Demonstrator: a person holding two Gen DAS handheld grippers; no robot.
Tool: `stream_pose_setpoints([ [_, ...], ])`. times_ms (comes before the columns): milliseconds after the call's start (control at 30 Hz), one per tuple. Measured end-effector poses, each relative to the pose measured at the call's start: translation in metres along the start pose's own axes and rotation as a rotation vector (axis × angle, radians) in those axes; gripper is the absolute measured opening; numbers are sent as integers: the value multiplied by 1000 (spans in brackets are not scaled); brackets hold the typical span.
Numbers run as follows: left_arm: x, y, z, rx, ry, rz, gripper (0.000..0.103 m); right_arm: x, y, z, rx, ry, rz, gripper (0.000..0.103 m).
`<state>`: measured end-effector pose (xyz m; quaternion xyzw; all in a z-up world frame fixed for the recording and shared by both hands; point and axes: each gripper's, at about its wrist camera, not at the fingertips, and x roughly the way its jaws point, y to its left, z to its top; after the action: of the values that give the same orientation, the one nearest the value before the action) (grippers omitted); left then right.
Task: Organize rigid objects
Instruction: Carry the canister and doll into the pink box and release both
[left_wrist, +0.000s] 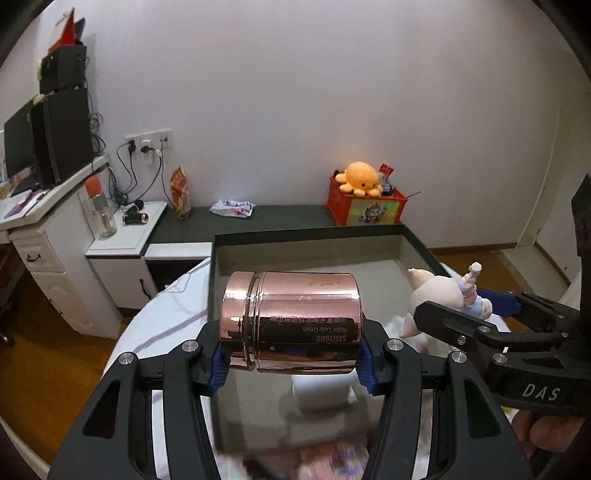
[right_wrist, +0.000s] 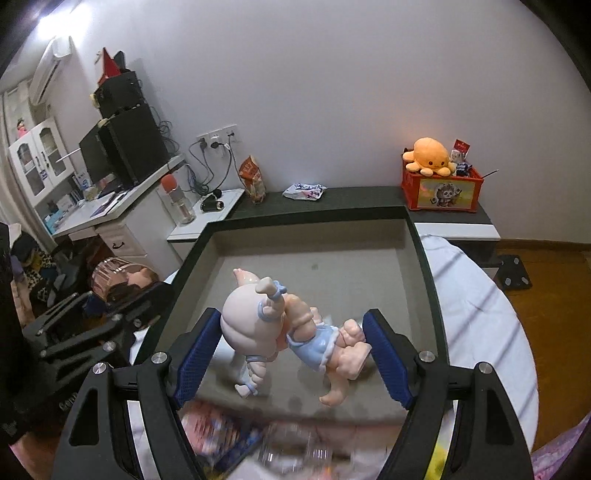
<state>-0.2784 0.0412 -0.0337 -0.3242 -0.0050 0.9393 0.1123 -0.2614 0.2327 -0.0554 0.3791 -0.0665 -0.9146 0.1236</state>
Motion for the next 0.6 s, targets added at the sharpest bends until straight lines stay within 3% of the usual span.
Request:
stream_pose_setpoints([
  [233,52,9,4,-27,52,17,55,43,-17,9,23,69,-36,80],
  [500,77,11,7,-37,82,47,56,67,-31,6,56,122,-75,83],
  [600,74,8,11,-18,79,89,73,66,-29,8,44,130,-101,84],
])
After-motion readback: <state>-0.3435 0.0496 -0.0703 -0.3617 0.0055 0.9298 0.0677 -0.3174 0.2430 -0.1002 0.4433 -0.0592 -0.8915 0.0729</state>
